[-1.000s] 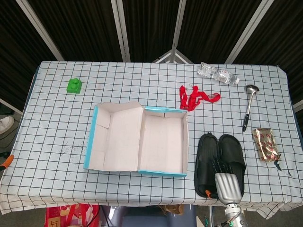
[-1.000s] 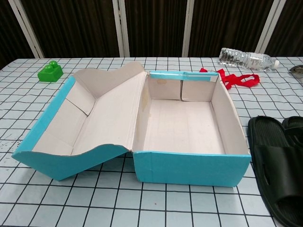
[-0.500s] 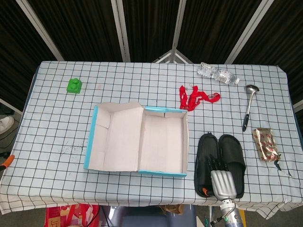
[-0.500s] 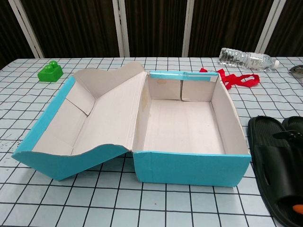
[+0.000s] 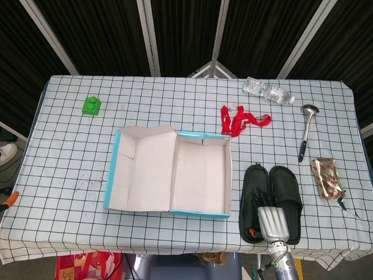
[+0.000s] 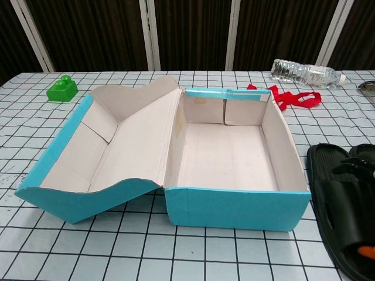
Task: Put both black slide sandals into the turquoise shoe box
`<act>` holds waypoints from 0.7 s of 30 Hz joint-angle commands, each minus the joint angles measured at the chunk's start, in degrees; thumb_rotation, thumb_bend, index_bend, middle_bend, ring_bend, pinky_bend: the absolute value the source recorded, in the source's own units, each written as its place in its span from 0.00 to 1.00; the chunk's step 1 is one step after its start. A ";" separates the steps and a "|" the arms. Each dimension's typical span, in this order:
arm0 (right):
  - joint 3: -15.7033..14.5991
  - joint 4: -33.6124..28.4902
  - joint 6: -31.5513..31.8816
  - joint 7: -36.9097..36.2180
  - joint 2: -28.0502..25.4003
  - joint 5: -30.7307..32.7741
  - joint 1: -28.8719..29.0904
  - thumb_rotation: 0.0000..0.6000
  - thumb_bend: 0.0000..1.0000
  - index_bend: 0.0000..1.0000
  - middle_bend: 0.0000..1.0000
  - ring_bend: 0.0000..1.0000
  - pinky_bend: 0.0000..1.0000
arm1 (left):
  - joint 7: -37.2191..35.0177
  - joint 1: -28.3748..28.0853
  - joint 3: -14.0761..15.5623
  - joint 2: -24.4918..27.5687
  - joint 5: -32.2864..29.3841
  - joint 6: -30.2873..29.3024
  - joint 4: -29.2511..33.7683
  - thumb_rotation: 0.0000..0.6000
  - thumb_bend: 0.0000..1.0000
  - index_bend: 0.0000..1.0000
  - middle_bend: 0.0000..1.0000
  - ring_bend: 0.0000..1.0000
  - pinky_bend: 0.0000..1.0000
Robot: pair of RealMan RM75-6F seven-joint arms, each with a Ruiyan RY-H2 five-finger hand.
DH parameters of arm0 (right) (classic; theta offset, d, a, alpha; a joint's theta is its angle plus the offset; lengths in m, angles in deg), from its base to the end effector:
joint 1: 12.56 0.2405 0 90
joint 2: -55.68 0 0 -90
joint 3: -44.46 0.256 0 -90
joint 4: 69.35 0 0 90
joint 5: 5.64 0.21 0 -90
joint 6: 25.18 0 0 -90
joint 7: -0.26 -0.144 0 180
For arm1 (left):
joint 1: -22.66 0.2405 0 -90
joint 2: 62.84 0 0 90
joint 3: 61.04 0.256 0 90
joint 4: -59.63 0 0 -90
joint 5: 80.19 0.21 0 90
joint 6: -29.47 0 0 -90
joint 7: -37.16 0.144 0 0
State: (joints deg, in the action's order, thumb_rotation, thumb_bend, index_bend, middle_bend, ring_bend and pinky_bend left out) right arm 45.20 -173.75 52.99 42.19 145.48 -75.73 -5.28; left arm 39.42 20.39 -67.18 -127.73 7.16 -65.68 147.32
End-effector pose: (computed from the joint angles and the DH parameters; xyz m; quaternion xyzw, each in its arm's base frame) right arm -0.2246 -0.1655 -0.0009 0.6469 -0.4645 0.2699 0.5411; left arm -0.3147 0.1761 0.1922 -0.5618 -0.2933 -0.4156 0.6524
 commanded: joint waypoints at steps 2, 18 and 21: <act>0.06 0.00 -0.18 0.57 -0.10 0.50 0.41 1.00 0.10 0.21 0.03 0.10 0.05 | 0.13 -0.02 0.12 0.01 0.18 0.04 0.06 1.00 0.27 0.05 0.00 0.00 0.01; -0.38 -0.21 0.36 1.16 -1.20 -0.32 1.42 1.00 0.48 0.48 0.03 0.10 0.05 | 0.79 -0.16 0.39 -0.11 0.68 0.18 0.02 1.00 0.26 0.05 0.00 0.00 0.01; -0.60 0.07 0.56 0.94 -1.24 -0.93 1.52 1.00 0.51 0.52 0.06 0.10 0.05 | 0.78 -0.16 0.34 -0.22 0.67 0.09 -0.11 1.00 0.27 0.05 0.00 0.00 0.01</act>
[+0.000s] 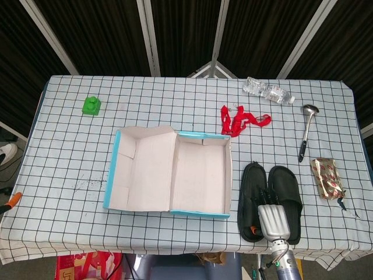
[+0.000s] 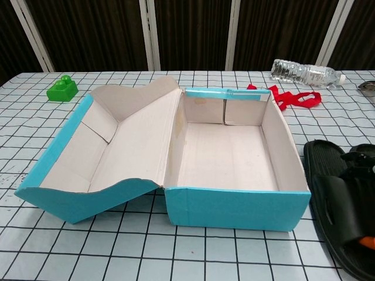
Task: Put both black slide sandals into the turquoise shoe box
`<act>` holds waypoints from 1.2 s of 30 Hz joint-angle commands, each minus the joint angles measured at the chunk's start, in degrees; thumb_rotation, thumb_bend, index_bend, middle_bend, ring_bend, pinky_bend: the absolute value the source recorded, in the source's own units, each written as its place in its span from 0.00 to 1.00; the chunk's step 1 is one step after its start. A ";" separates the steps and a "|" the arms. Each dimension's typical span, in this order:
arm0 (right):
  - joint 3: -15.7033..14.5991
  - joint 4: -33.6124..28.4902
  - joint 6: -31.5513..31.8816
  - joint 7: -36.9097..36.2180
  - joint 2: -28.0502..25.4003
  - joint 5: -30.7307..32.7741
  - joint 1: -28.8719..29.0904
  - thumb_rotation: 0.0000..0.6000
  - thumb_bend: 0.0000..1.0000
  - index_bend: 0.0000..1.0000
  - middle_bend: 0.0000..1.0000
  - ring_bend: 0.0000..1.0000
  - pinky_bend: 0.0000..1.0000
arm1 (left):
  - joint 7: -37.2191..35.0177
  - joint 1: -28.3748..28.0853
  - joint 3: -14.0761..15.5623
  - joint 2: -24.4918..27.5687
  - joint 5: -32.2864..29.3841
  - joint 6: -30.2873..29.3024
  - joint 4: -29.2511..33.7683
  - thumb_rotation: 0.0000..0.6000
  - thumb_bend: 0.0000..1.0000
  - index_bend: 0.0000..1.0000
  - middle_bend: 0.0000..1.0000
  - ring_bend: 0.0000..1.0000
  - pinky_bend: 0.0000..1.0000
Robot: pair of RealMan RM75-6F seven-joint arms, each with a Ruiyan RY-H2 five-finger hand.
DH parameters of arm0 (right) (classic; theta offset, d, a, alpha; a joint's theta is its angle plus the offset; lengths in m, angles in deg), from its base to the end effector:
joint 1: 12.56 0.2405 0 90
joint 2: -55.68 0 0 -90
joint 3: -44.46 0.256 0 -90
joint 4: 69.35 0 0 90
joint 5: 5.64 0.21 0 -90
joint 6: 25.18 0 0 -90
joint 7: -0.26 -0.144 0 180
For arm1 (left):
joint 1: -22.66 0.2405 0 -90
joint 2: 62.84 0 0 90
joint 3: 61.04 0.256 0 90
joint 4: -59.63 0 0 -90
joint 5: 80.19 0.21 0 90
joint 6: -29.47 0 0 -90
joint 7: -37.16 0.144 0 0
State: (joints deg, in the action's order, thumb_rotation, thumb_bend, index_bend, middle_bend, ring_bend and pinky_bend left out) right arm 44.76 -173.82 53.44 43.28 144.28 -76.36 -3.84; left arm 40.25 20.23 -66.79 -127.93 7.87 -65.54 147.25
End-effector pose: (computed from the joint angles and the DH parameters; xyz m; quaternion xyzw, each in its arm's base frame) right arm -0.2241 -0.1705 0.0047 0.6604 -0.4406 0.2680 0.5458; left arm -0.3134 0.1758 0.1890 -0.5697 -0.2896 -0.4121 0.6494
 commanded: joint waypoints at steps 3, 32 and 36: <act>-0.31 0.16 0.14 -0.98 -0.19 -1.01 0.19 1.00 0.52 0.56 0.08 0.10 0.06 | -0.22 0.03 -0.10 0.04 -0.15 -0.06 -0.01 1.00 0.27 0.05 0.00 0.00 0.01; 2.29 -8.15 5.61 -0.41 -6.67 -7.48 0.45 1.00 0.56 0.64 0.46 0.26 0.09 | -1.26 0.70 -0.35 0.71 -0.61 -0.89 0.58 1.00 0.27 0.05 0.00 0.00 0.01; 3.69 -11.07 6.14 1.85 -9.04 -7.25 0.96 1.00 0.56 0.64 0.46 0.26 0.09 | -1.36 0.74 -0.34 0.78 -0.58 -0.95 0.63 1.00 0.27 0.05 0.00 0.00 0.01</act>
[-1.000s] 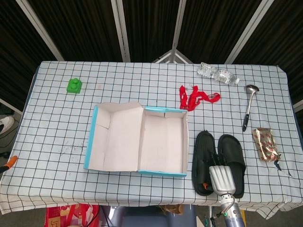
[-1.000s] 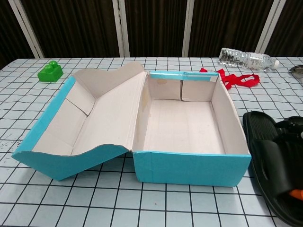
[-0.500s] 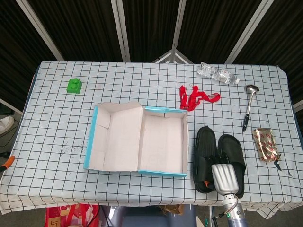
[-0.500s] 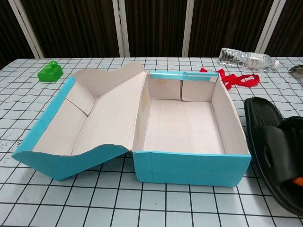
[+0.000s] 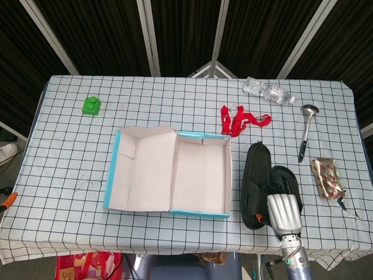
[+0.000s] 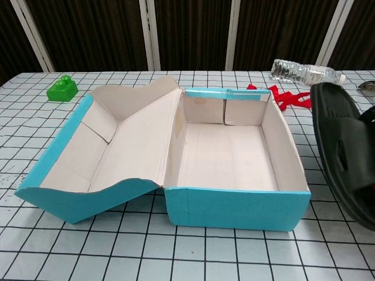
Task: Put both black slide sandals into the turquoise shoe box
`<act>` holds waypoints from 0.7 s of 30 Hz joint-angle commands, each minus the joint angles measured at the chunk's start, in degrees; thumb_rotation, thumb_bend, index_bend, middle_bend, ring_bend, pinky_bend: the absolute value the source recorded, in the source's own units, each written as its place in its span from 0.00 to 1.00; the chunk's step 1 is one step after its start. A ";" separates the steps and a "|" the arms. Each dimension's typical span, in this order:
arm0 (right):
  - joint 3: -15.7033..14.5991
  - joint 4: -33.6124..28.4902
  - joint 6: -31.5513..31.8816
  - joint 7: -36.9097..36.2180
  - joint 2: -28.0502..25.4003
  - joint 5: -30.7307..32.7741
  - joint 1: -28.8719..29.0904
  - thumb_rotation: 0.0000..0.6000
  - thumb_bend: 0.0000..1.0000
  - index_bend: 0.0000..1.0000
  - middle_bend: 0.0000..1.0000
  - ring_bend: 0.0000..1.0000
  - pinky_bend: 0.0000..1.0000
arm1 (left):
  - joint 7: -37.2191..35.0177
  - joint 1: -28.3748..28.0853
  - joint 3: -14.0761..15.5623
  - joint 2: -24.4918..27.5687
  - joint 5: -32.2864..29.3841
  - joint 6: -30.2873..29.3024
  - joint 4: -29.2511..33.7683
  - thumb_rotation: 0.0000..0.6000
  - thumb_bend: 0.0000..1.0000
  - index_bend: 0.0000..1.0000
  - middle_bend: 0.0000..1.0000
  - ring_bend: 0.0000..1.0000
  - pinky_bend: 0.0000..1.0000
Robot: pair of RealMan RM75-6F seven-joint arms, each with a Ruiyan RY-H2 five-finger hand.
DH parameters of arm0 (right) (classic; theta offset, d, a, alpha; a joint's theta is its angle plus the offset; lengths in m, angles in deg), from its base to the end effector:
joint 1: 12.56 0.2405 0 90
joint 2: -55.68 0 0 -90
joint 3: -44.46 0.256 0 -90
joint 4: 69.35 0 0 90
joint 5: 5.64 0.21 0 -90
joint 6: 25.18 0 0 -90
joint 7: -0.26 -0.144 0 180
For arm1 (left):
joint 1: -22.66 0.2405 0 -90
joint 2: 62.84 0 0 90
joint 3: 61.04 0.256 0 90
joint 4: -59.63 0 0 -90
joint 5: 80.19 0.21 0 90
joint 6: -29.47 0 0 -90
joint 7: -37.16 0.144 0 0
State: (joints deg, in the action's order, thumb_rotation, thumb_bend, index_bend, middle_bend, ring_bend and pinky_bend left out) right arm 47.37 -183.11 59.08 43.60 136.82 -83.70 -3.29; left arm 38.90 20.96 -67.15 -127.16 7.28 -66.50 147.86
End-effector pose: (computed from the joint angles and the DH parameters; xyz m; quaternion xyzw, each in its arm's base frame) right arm -0.1955 -0.1849 0.0628 0.6352 -0.3832 0.3433 0.5761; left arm -0.3142 0.1724 0.1960 -0.5570 -0.2935 -0.4195 0.6539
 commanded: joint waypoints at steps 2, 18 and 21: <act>2.27 -3.89 0.59 2.73 -3.31 0.66 0.91 1.00 0.56 0.64 0.46 0.26 0.09 | -0.02 0.05 -0.02 0.01 0.03 -0.11 0.03 1.00 0.27 0.05 0.00 0.00 0.01; 14.35 -16.84 -12.59 -14.58 -14.94 19.12 9.37 1.00 0.59 0.64 0.47 0.27 0.09 | -1.07 0.34 -0.54 0.02 -0.14 -1.01 -0.31 1.00 0.27 0.05 0.00 0.00 0.01; 18.30 -17.88 -15.34 -19.87 -16.48 26.84 11.93 1.00 0.66 0.65 0.49 0.29 0.09 | -1.44 0.37 -0.74 0.12 -0.41 -1.07 -0.45 1.00 0.27 0.05 0.00 0.00 0.01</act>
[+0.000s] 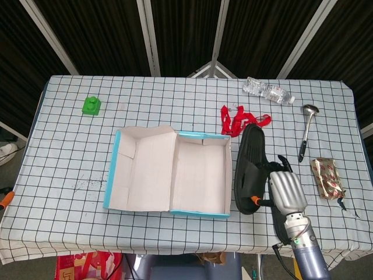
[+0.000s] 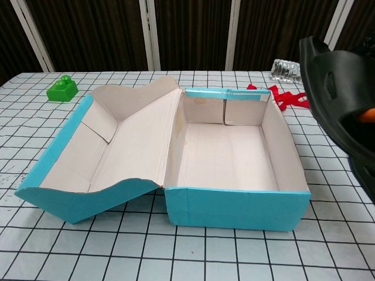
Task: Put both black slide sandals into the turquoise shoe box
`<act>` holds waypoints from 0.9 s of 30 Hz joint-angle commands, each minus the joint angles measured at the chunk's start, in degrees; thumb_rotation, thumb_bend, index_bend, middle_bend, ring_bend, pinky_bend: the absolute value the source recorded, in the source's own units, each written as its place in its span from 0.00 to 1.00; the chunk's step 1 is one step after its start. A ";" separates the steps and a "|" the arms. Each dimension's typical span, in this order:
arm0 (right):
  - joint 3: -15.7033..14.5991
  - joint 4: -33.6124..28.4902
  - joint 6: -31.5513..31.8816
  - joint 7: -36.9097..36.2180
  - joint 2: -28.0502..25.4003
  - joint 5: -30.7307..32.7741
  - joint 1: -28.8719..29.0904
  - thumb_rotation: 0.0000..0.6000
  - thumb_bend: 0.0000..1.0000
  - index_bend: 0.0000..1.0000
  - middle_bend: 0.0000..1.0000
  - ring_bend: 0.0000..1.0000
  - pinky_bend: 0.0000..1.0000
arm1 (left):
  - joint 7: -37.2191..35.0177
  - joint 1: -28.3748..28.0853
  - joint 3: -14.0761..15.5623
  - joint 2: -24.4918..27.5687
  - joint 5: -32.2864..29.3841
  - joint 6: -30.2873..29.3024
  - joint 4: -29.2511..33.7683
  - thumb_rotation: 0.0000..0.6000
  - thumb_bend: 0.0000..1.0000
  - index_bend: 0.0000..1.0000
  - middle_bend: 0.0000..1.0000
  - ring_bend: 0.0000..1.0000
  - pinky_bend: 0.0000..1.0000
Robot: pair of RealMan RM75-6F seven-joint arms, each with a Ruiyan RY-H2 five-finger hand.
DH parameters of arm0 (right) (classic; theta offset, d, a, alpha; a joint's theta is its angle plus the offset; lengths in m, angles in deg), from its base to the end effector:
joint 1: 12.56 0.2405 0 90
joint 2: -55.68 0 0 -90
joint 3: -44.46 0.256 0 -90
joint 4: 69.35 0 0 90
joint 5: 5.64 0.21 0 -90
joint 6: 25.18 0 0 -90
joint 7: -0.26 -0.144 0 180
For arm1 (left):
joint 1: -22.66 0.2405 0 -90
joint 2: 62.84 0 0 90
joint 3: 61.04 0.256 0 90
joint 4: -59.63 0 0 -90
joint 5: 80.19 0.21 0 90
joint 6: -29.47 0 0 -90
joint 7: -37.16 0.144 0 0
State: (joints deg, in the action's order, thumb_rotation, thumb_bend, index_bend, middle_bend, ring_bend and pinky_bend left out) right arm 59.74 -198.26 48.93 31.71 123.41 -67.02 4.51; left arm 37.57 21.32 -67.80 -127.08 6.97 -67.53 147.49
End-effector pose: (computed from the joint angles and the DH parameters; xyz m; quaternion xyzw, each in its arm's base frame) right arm -0.1517 -0.2342 0.1169 0.5935 -0.4834 0.4154 0.4914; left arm -0.3151 0.1718 0.2013 -0.5458 -0.2909 -0.4299 0.6578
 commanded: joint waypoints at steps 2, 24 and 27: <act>7.90 -3.76 -6.77 -10.58 -4.13 15.27 5.64 1.00 0.69 0.65 0.49 0.29 0.09 | -0.31 0.02 -0.22 0.02 -0.16 -0.16 -0.21 1.00 0.27 0.05 0.00 0.00 0.01; 22.46 -6.08 -34.08 -42.72 -22.69 51.23 16.80 1.00 0.80 0.65 0.50 0.29 0.09 | 1.00 -0.21 -0.17 -0.58 0.04 0.06 -0.38 1.00 0.26 0.05 0.00 0.00 0.01; 21.83 -6.08 -33.99 -44.48 -22.11 49.61 17.10 1.00 0.80 0.65 0.50 0.30 0.09 | 0.99 -0.16 -0.16 -0.57 0.09 -0.04 -0.37 1.00 0.27 0.05 0.00 0.00 0.01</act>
State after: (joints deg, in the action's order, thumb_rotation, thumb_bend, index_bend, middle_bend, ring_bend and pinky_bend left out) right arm 81.59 -204.28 15.29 -11.97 101.32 -16.61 21.21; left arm 38.56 21.16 -67.97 -127.65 7.06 -67.56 147.11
